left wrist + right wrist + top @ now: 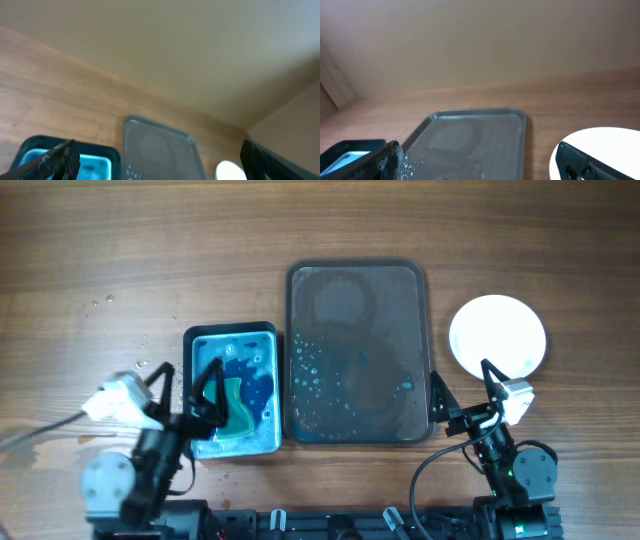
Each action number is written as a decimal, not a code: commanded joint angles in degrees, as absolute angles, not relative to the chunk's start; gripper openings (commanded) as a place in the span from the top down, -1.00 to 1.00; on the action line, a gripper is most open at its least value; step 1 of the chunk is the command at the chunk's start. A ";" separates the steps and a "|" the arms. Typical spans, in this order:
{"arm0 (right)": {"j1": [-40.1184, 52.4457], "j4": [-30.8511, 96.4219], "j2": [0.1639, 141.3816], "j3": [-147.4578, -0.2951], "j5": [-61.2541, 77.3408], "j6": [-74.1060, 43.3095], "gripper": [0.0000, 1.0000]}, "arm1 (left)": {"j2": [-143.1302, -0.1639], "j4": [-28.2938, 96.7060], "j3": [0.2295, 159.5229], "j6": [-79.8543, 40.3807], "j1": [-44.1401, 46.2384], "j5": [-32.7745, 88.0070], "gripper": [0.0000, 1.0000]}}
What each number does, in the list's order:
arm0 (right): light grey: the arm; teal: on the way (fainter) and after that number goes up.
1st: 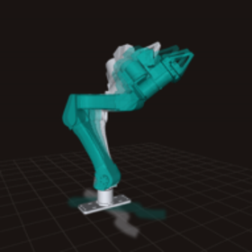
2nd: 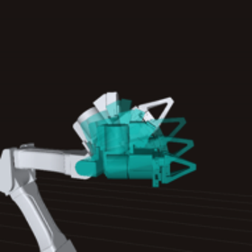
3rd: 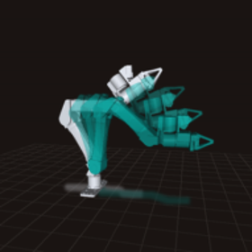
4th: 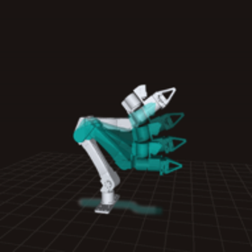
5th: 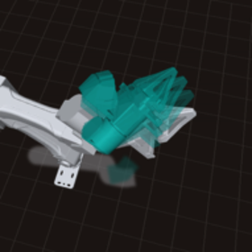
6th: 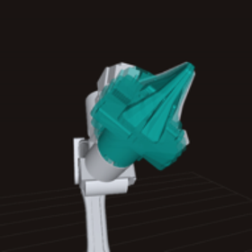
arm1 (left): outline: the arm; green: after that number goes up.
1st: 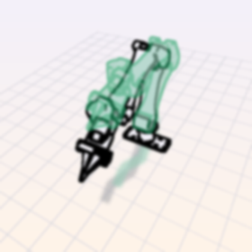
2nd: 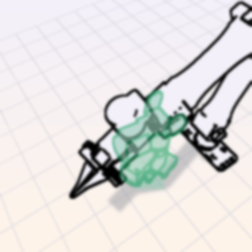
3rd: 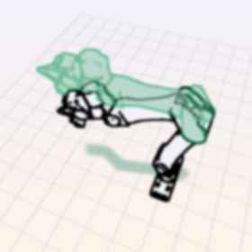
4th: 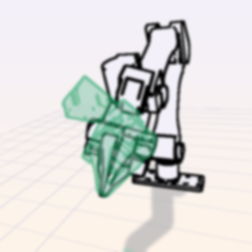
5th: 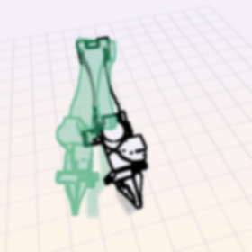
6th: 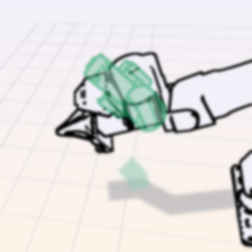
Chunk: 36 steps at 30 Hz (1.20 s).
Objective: Clean dirty plates on tray and stack at the side
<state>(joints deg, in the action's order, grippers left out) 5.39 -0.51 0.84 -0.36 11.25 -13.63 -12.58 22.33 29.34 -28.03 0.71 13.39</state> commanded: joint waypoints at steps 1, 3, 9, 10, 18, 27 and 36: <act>5.61 -0.82 0.27 -0.30 10.24 -13.91 -1.00 | -3.99 16.23 17.98 -26.15 1.58 15.22 -1.00; 5.61 -0.82 0.27 -0.30 10.24 -13.93 -1.00 | -0.16 13.45 13.54 -26.13 2.13 15.20 -1.00; 5.61 -0.82 0.27 -0.30 10.24 -13.93 -0.99 | -0.16 4.32 4.82 -26.33 2.66 15.44 -1.00; 5.61 -0.82 0.27 -0.30 10.24 -13.93 -0.99 | -0.16 2.94 2.96 -26.33 2.81 15.44 -1.00; 5.61 -0.82 0.27 -0.30 10.24 -13.91 -1.00 | -0.19 2.85 0.36 -26.28 3.01 15.44 -1.00; 5.61 -0.82 0.27 -0.30 10.24 -13.91 -0.99 | -0.23 2.85 0.36 -26.30 3.01 15.42 -1.00; 5.61 -0.82 0.27 -0.30 10.24 -13.93 -0.99 | -0.27 2.85 0.36 -26.30 3.01 15.42 -1.00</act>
